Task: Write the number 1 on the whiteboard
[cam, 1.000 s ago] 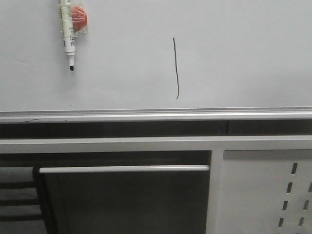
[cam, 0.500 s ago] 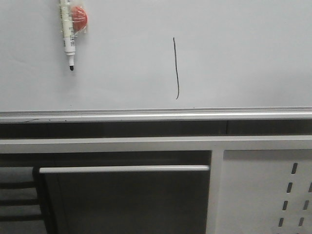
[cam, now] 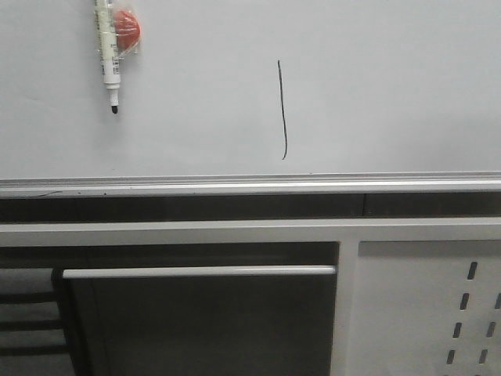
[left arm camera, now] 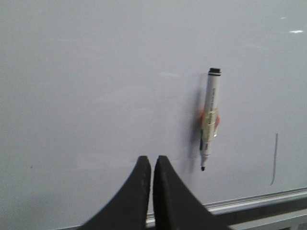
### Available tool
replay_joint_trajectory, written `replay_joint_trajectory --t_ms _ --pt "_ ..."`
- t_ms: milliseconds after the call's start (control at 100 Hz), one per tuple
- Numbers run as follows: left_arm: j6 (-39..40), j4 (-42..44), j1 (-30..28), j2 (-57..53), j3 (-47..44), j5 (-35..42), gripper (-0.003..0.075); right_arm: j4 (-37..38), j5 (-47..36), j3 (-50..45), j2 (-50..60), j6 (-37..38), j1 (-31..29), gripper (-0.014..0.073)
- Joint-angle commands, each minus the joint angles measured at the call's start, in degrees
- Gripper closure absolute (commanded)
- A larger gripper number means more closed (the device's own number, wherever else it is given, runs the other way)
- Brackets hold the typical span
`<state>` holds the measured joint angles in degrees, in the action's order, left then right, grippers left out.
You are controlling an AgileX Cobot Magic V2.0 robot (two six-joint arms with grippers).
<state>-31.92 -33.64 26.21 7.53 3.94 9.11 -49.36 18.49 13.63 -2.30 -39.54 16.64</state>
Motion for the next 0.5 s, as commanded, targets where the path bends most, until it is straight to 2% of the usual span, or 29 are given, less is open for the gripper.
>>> replay_joint_trajectory --t_ms 0,40,110,370,420,490 --pt "18.5 18.5 -6.0 -1.0 0.3 -0.9 0.0741 -1.1 -3.4 1.4 -0.7 0.0 -0.3 0.0647" --pt "24.1 23.8 -8.2 -2.1 -0.1 -3.0 0.0741 -1.1 -3.4 1.4 -0.7 0.0 -0.3 0.0647" --pt "28.5 28.1 -11.2 -4.2 -0.7 -5.8 0.0741 -1.1 -3.4 1.4 -0.7 0.0 -0.3 0.0647" --pt "29.5 28.8 -19.0 -9.1 -6.5 -6.2 0.0741 -1.1 -3.4 1.4 -0.7 0.0 -0.3 0.0647" --pt "30.2 29.4 -20.0 -9.1 -6.5 -9.1 0.0741 -1.1 -3.2 1.4 -0.7 0.0 -0.3 0.0647" --pt "30.2 29.1 -21.2 -9.1 -6.5 -9.1 0.0741 -1.1 -3.2 1.4 -0.7 0.0 -0.3 0.0647"
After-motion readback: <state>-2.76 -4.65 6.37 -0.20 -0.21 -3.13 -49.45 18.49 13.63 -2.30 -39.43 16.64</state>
